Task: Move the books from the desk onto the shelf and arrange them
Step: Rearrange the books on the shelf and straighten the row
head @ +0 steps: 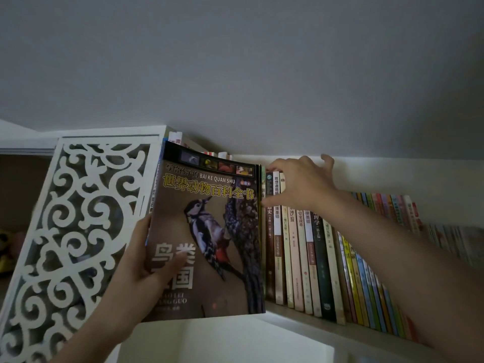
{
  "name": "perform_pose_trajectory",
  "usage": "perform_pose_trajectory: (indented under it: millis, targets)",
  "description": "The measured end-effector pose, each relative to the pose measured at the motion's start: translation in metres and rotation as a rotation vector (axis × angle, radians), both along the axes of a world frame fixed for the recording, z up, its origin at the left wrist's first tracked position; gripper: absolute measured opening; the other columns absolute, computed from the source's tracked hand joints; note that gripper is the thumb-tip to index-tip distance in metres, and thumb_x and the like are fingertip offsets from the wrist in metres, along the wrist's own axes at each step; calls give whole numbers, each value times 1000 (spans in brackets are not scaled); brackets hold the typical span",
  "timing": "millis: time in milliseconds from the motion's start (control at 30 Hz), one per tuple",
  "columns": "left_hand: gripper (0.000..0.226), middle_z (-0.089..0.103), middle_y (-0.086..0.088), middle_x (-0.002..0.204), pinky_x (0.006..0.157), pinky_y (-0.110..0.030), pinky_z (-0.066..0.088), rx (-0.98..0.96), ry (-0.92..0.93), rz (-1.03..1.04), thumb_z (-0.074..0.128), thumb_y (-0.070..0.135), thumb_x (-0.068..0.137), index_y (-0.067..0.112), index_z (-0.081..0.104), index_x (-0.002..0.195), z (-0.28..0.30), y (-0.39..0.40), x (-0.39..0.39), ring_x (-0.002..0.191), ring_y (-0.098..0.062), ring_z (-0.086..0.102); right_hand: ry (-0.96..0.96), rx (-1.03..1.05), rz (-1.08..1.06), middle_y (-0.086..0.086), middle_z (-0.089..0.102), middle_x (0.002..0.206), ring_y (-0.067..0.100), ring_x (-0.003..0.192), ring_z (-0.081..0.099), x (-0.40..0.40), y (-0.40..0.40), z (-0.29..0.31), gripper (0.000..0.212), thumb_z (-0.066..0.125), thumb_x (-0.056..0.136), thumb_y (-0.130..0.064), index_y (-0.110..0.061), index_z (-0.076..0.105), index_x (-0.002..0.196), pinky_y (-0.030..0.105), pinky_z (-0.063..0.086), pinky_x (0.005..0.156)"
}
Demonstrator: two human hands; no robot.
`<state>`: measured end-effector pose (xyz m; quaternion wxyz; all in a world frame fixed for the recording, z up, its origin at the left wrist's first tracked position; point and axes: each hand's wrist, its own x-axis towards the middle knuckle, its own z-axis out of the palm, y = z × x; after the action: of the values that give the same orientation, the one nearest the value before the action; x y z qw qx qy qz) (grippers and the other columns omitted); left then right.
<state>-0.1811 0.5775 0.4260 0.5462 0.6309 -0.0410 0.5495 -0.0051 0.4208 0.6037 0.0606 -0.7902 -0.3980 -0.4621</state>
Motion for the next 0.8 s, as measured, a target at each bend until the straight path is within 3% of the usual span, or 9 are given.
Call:
perform_pose_trajectory:
  millis: [200, 367, 533, 633, 800]
  targets:
    - [55, 75, -2, 100, 63, -33, 61, 18, -2, -27, 65, 3, 82, 39, 53, 122, -4, -1, 6, 84, -25, 74, 38, 33, 28, -10, 62, 124, 20, 129, 45, 0, -4, 0, 68, 69, 70, -67, -41, 53, 130, 53, 13, 111]
    - [57, 75, -3, 103, 65, -35, 62, 61, 9, -23, 66, 3, 82, 35, 51, 127, 2, 1, 6, 87, -26, 74, 39, 42, 27, -7, 56, 132, 20, 128, 43, -1, -5, -1, 66, 71, 75, -56, -36, 49, 134, 51, 17, 108]
    - [52, 74, -5, 101, 67, -39, 62, 112, 15, 30, 67, 7, 82, 32, 51, 125, 13, 5, 1, 85, -26, 74, 26, 64, 19, -8, 62, 120, 19, 118, 51, 0, -8, -1, 67, 71, 70, -65, -41, 52, 129, 50, 26, 101]
    - [55, 74, -4, 100, 68, -44, 61, 113, 24, 64, 68, 7, 81, 33, 51, 126, 17, 12, -1, 85, -27, 74, 7, 70, 7, -7, 59, 126, 20, 120, 49, 1, -10, -4, 72, 70, 69, -68, -39, 50, 132, 51, 28, 101]
    - [63, 74, -1, 103, 65, -41, 62, 150, 101, 60, 71, 7, 79, 42, 51, 127, 25, 17, -2, 85, -26, 74, -36, 81, 15, -7, 54, 135, 20, 124, 46, 3, -10, -8, 75, 68, 70, -68, -36, 47, 134, 51, 28, 103]
